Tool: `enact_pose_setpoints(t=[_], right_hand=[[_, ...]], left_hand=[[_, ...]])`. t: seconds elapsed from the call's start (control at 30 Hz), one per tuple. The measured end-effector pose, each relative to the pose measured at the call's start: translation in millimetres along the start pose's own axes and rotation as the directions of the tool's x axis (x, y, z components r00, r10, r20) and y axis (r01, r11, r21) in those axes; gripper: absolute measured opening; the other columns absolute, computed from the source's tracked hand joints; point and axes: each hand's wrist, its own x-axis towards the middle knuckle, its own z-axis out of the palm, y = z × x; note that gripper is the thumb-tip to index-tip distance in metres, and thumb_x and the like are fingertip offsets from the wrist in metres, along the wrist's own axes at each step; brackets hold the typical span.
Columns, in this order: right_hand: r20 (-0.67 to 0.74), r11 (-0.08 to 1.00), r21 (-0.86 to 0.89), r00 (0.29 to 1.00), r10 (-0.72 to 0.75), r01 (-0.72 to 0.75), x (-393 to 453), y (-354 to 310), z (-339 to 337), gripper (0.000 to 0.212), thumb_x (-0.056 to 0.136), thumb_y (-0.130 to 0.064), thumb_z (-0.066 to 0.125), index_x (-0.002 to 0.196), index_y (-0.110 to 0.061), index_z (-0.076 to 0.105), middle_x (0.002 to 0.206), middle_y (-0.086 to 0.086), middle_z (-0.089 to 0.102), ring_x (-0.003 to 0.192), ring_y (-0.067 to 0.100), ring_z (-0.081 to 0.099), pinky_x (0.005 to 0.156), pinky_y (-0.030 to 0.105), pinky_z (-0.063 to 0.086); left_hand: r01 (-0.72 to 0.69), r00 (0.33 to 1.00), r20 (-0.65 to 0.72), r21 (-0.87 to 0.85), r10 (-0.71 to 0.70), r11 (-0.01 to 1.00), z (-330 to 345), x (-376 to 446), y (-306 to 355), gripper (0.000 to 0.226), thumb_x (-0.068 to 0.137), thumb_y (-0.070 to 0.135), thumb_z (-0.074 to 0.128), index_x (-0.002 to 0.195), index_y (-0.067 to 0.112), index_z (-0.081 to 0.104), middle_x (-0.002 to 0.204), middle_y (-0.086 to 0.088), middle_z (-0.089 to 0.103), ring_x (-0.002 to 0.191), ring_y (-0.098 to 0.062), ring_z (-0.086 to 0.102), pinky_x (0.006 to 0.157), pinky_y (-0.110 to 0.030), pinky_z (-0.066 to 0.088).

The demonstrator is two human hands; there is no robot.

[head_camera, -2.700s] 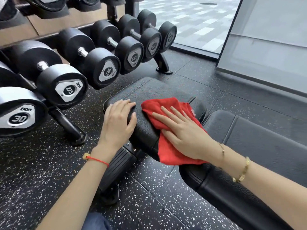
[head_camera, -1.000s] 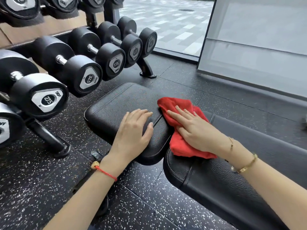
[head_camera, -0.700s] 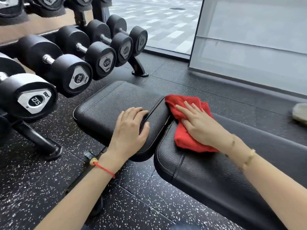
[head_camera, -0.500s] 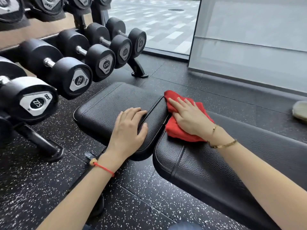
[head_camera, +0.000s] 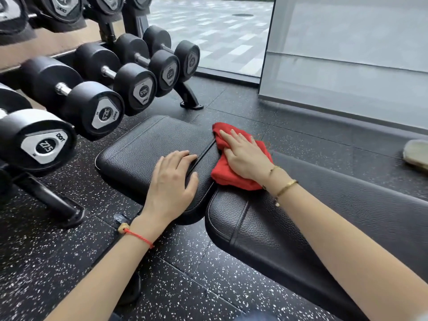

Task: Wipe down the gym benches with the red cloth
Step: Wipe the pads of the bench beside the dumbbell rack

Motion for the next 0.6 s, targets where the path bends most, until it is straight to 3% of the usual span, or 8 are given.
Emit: enact_pose_setpoints(t=[0.13, 0.3, 0.4, 0.6], right_hand=[[0.037, 0.989, 0.05, 0.989, -0.144, 0.142, -7.8, -8.0, 0.4, 0.055, 0.101, -0.022, 0.033, 0.153, -0.028, 0.016, 0.163, 0.005, 0.007, 0.15, 0.019, 0.005, 0.122, 0.043, -0.002], [0.125, 0.919, 0.076, 0.911, -0.393, 0.386, -41.3, 0.2, 2.9, 0.055, 0.102, -0.026, 0.034, 0.152, -0.035, 0.015, 0.162, -0.008, 0.006, 0.15, 0.009, 0.001, 0.123, 0.037, -0.001], [0.105, 0.938, 0.095, 0.934, -0.343, 0.334, -24.6, 2.2, 3.9, 0.054, 0.102, -0.025, 0.036, 0.152, -0.034, 0.018, 0.162, -0.007, 0.007, 0.15, 0.011, 0.002, 0.123, 0.039, 0.002], [0.026, 0.981, 0.103, 0.985, -0.169, 0.166, 47.1, -18.6, 13.0, 0.051, 0.101, -0.024, 0.035, 0.15, -0.029, 0.026, 0.162, 0.001, 0.012, 0.15, 0.019, 0.004, 0.122, 0.041, -0.002]], left_hand=[[0.0, 1.0, 0.016, -0.001, 0.0, 1.0, -1.2, 0.2, -0.6, 0.043, 0.096, 0.027, 0.055, 0.138, 0.019, 0.052, 0.148, 0.001, 0.047, 0.143, -0.019, 0.035, 0.122, -0.043, 0.018], [-0.016, 1.0, -0.011, -0.065, 0.016, 0.998, -3.8, 2.5, -5.4, 0.04, 0.095, 0.026, 0.054, 0.132, 0.013, 0.058, 0.142, -0.001, 0.054, 0.138, -0.021, 0.043, 0.118, -0.045, 0.027], [0.005, 0.997, -0.08, -0.061, -0.01, 0.998, -9.0, 3.4, -14.6, 0.043, 0.09, 0.03, 0.049, 0.127, 0.014, 0.062, 0.134, -0.001, 0.06, 0.131, -0.021, 0.049, 0.114, -0.043, 0.034], [0.11, 0.99, -0.091, -0.021, -0.111, 0.994, -10.2, 7.9, -30.7, 0.049, 0.087, 0.037, 0.047, 0.129, 0.016, 0.061, 0.139, -0.001, 0.056, 0.136, -0.022, 0.044, 0.117, -0.046, 0.028]])
